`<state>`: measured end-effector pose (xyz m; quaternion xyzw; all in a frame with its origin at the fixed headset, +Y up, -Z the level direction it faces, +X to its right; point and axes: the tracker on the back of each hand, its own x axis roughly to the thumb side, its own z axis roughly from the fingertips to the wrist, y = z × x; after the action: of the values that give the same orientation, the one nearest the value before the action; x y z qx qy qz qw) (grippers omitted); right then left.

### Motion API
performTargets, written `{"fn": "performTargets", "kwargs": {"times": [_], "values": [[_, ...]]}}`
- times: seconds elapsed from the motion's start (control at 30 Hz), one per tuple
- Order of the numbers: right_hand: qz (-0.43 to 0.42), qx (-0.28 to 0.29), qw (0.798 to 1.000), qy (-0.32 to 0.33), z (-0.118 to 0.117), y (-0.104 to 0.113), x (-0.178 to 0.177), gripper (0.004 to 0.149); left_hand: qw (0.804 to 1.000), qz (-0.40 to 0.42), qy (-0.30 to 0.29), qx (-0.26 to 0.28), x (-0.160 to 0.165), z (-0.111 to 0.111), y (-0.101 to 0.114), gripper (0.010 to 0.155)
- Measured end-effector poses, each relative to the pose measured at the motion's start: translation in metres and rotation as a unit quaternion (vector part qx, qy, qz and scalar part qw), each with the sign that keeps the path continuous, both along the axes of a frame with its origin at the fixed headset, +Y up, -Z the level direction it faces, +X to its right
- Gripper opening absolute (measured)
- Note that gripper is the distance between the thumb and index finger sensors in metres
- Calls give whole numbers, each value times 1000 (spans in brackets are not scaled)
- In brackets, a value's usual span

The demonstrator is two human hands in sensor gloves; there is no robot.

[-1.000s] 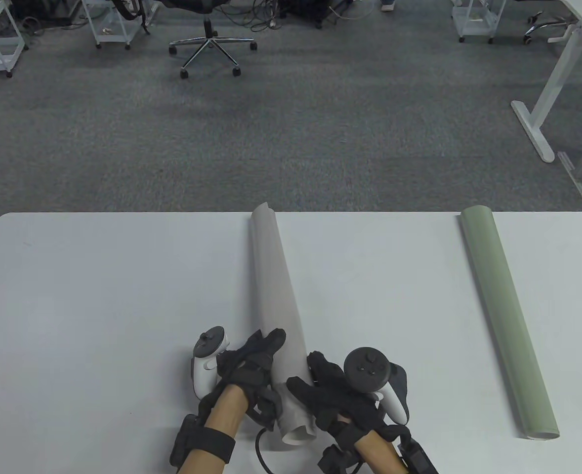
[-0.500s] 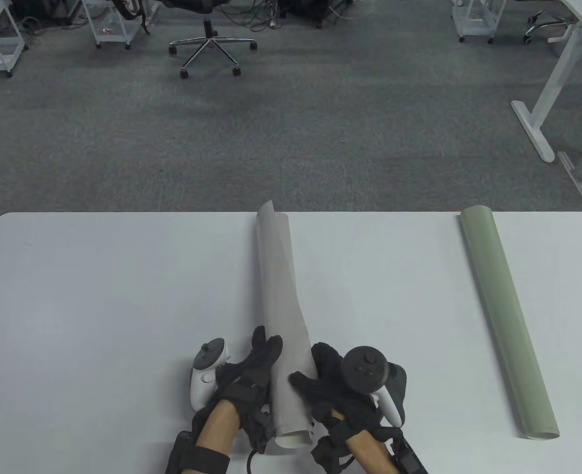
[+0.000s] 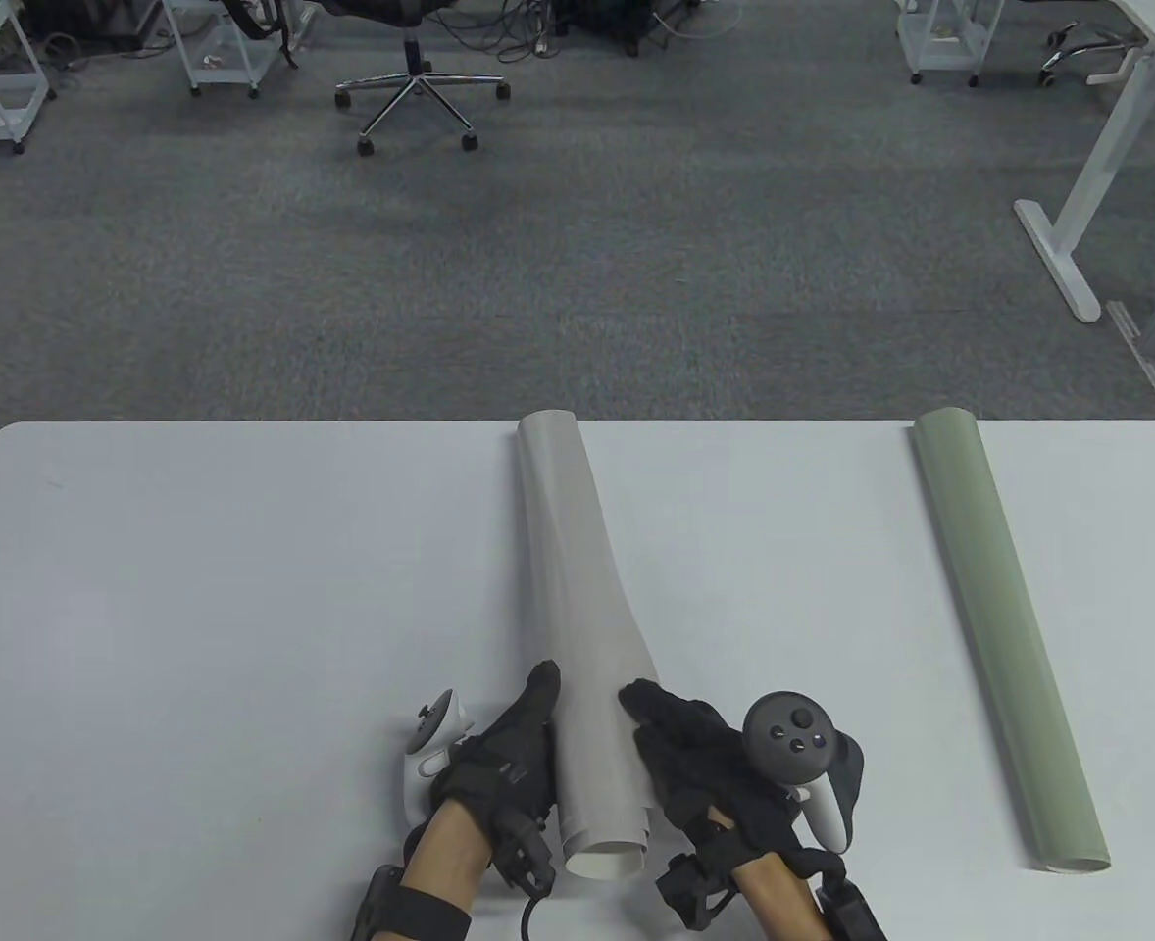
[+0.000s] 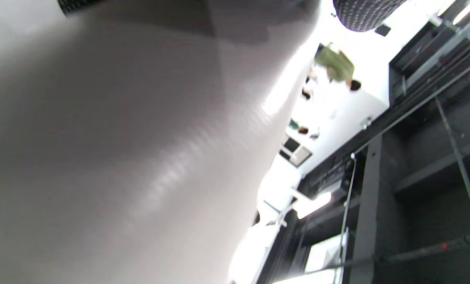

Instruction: Unroll desk mats and stack together

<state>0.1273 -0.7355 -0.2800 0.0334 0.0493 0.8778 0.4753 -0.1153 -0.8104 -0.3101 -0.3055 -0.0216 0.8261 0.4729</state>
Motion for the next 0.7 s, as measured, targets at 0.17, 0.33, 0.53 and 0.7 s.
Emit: {"fn": "performTargets", "kwargs": {"times": [0.17, 0.33, 0.53, 0.7], "values": [[35, 9, 999, 6, 0, -2, -1, 46, 999, -10, -27, 22, -1, -1, 0, 99], [119, 27, 992, 4, -1, -7, 1, 46, 1000, 21, -16, 8, -1, 0, -4, 97], [130, 30, 991, 18, 0, -8, -1, 47, 998, 42, -41, 36, 6, -2, -1, 97], [166, 30, 986, 12, -6, -12, 5, 46, 998, 52, -10, 16, 2, -2, -8, 96]]}}
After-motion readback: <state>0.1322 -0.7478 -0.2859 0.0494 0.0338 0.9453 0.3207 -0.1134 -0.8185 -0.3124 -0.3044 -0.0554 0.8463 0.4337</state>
